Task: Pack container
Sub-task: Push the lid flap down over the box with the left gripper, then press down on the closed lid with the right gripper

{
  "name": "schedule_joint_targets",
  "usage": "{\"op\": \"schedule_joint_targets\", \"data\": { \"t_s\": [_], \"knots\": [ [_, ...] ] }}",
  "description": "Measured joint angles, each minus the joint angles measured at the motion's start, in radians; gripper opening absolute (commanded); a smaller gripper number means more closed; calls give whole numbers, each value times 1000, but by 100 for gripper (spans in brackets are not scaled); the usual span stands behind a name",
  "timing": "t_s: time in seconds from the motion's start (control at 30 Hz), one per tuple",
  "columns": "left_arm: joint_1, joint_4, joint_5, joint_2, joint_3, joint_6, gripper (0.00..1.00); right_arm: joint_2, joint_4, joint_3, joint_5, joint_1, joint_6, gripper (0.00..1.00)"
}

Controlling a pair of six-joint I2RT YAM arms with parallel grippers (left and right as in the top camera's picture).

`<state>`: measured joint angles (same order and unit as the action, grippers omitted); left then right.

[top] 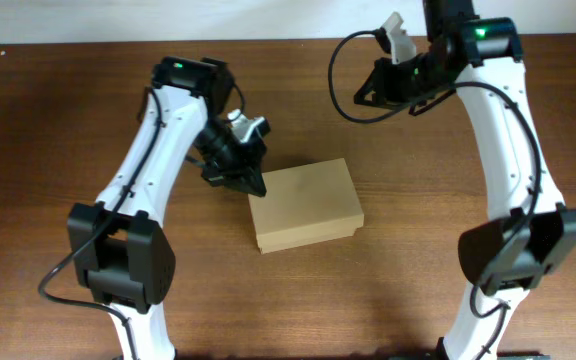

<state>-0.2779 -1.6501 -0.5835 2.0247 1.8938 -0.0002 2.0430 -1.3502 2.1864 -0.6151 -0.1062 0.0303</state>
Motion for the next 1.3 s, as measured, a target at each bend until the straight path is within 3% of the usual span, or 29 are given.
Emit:
{"op": "schedule_joint_targets", "data": {
  "t_s": [0.4, 0.87, 1.1, 1.3],
  "knots": [
    [-187, 154, 361, 0, -2, -3, 2, -31, 0, 2, 58, 18, 26, 4],
    [-208, 319, 405, -47, -222, -50, 2, -32, -24, 84, 58, 143, 49, 4],
    [-208, 330, 414, -61, -226, -53, 2, -32, -146, 84, 71, 141, 26, 4],
    [-205, 324, 515, -91, -132, -53, 2, -32, -319, 85, 148, 88, -18, 4]
  ]
}}
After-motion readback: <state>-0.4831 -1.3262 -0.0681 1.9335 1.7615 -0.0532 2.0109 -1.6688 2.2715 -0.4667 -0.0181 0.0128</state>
